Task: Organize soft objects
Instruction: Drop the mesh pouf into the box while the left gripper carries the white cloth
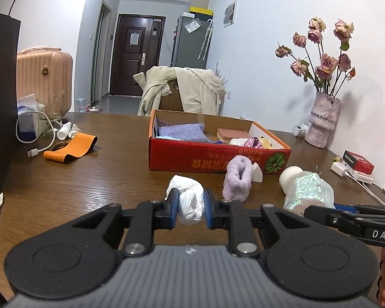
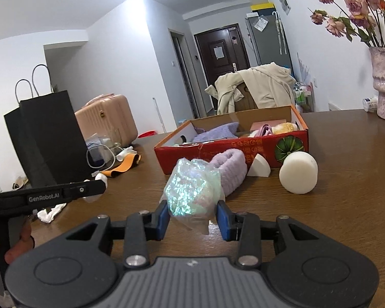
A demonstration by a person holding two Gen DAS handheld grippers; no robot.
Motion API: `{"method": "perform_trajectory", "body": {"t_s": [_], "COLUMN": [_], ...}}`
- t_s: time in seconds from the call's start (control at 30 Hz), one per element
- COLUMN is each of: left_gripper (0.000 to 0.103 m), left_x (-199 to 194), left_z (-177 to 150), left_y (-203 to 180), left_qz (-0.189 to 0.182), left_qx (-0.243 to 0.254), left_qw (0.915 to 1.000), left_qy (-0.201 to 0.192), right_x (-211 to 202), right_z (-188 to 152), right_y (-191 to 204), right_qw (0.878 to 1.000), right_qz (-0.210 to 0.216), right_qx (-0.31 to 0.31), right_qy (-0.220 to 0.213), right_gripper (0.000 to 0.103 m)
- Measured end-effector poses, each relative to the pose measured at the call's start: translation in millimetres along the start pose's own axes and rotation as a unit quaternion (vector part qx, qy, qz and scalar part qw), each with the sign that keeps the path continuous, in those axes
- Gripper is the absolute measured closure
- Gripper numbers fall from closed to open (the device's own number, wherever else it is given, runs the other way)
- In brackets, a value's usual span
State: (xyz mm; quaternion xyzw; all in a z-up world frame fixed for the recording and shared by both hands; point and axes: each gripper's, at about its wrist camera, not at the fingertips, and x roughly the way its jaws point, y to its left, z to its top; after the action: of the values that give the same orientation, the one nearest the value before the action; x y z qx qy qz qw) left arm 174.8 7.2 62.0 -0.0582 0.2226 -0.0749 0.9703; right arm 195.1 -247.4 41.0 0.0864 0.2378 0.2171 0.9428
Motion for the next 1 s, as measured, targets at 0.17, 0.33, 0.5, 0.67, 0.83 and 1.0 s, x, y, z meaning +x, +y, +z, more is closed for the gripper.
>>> {"method": "perform_trajectory", "body": {"t_s": [0.17, 0.33, 0.5, 0.67, 0.83, 1.0], "left_gripper": [0.083, 0.082, 0.082, 0.082, 0.082, 0.079], "left_x": [3.0, 26.3, 87.4, 177.0, 269.6, 323.7], "left_z": [1.9, 27.3, 74.0, 119.2, 146.9, 147.2], "left_y": [3.8, 8.7, 23.4, 34.4, 42.0, 61.3], "left_qz": [-0.003, -0.018, -0.061, -0.066, -0.044, -0.027], "left_qx": [-0.005, 0.011, -0.012, -0.017, 0.007, -0.023], "left_qw": [1.0, 0.9997, 0.9981, 0.9968, 0.9953, 0.991], "left_qy": [-0.002, -0.013, 0.005, 0.043, 0.085, 0.129], "right_x": [-4.0, 10.2, 50.0, 138.5, 244.5, 338.8], "right_z": [5.2, 30.0, 80.4, 137.0, 180.6, 196.5], "right_y": [2.9, -7.1, -31.5, -55.0, -79.3, -100.8], "right_qw": [1.0, 1.0, 1.0, 1.0, 0.997, 0.988], "right_qz": [-0.004, -0.001, 0.02, -0.003, -0.046, -0.095], "right_qx": [-0.007, -0.008, 0.009, 0.004, 0.014, 0.027], "right_qy": [-0.006, -0.011, -0.013, 0.017, 0.065, 0.119], "right_gripper": [0.065, 0.065, 0.065, 0.065, 0.065, 0.059]}}
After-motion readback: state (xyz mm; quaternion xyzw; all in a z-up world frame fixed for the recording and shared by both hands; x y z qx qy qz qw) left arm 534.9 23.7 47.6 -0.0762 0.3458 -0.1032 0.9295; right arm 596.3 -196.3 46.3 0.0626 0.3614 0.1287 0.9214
